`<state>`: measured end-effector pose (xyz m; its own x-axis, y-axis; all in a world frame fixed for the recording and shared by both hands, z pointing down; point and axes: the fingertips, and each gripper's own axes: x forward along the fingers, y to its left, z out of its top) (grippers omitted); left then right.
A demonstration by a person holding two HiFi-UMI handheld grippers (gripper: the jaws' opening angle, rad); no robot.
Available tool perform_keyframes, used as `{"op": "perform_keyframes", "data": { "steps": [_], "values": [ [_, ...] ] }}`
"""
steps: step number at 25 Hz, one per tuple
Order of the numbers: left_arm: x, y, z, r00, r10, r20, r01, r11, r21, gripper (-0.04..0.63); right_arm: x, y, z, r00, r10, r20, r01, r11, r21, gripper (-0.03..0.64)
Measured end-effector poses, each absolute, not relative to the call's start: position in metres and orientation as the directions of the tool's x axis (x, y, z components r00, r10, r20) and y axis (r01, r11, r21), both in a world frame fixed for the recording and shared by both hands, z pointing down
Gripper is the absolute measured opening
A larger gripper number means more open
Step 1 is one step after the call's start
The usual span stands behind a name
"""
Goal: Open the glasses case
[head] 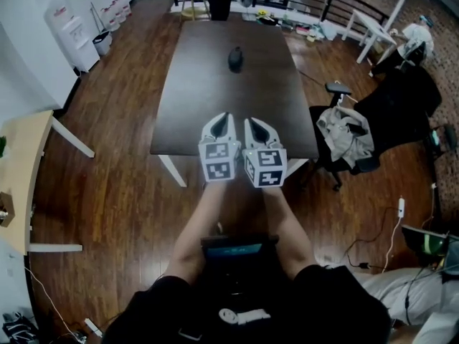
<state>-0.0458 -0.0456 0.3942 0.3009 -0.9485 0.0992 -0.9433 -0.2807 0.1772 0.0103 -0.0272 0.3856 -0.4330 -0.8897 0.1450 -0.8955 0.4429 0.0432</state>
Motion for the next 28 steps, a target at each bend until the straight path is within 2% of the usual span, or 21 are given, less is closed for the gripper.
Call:
{"op": "perform_keyframes", "data": {
  "steps": [9,17,28],
  "values": [
    [-0.091,-0.082,0.407,0.328,-0.938,0.116,-0.934,-0.303,0.19,0.0,-0.028,-0.066,0.399,-0.406,-0.897,0.177,-0.902,0.424,0.08,0.014],
    [-0.08,-0.112,0.416,0.371,-0.92,0.125,-0.92,-0.347,0.181,0.0,-0.019,-0.1,0.401,-0.372,-0.916,0.152,-0.921,0.385,0.064,0.012],
    [-0.073,-0.205,0.412,0.349,-0.927,0.135,-0.931,-0.328,0.159,0.0,0.001,-0.194,0.402,-0.381,-0.917,0.116,-0.923,0.384,0.005,0.014]
  ]
}}
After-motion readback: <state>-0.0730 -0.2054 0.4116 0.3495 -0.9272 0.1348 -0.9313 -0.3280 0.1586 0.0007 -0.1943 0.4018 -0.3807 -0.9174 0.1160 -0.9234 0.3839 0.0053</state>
